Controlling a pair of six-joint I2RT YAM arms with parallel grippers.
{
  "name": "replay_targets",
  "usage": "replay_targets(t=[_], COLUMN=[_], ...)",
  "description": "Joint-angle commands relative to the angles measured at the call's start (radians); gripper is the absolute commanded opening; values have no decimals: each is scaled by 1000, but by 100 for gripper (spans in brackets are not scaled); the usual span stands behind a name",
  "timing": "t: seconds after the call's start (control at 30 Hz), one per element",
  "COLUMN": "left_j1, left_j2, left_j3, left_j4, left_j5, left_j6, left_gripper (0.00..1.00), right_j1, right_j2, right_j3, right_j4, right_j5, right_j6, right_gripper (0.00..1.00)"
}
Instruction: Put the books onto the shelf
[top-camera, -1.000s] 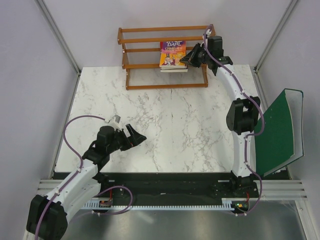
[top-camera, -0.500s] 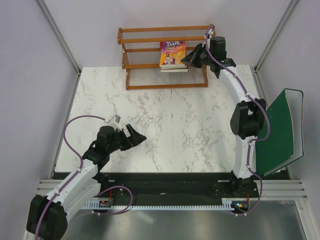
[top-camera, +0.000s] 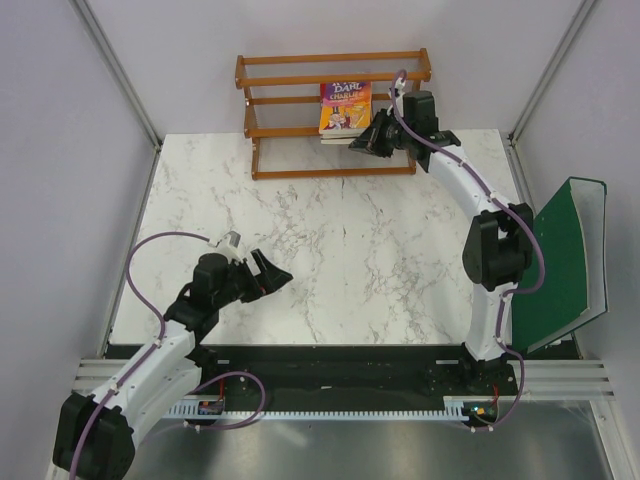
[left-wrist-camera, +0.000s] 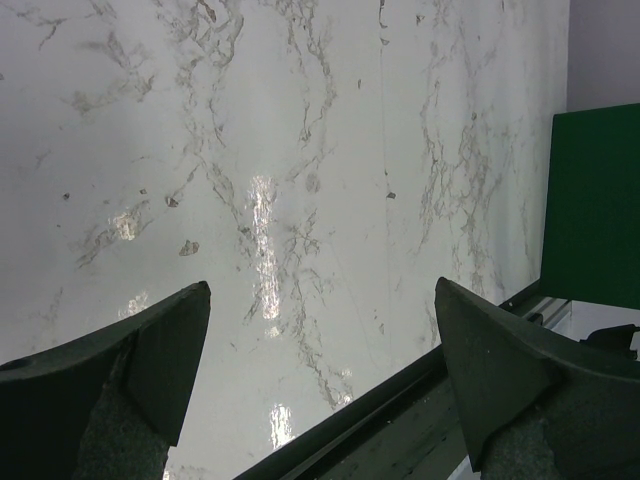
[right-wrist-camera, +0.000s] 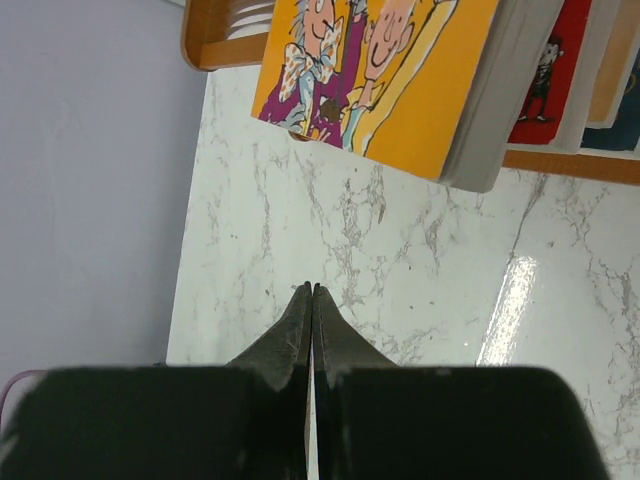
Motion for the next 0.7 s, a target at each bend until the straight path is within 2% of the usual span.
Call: replay_targets(t=[0.0, 0.27, 0.67], left_j1=[5, 7, 7], left_j2=[-14, -26, -28], left_j3=[-5, -5, -8], left_j4=[17, 7, 6], left_j5=[1, -2, -10], left_j6=[33, 33, 29], left_gripper=[100, 100, 100], right_j1=[-4, -15, -64], right_j2=[-9, 95, 164], right_j3=[5, 152, 229], right_j4=[14, -50, -52], right_j5=[32, 74, 59], right_j6=[-31, -25, 29], right_gripper=[1, 2, 2])
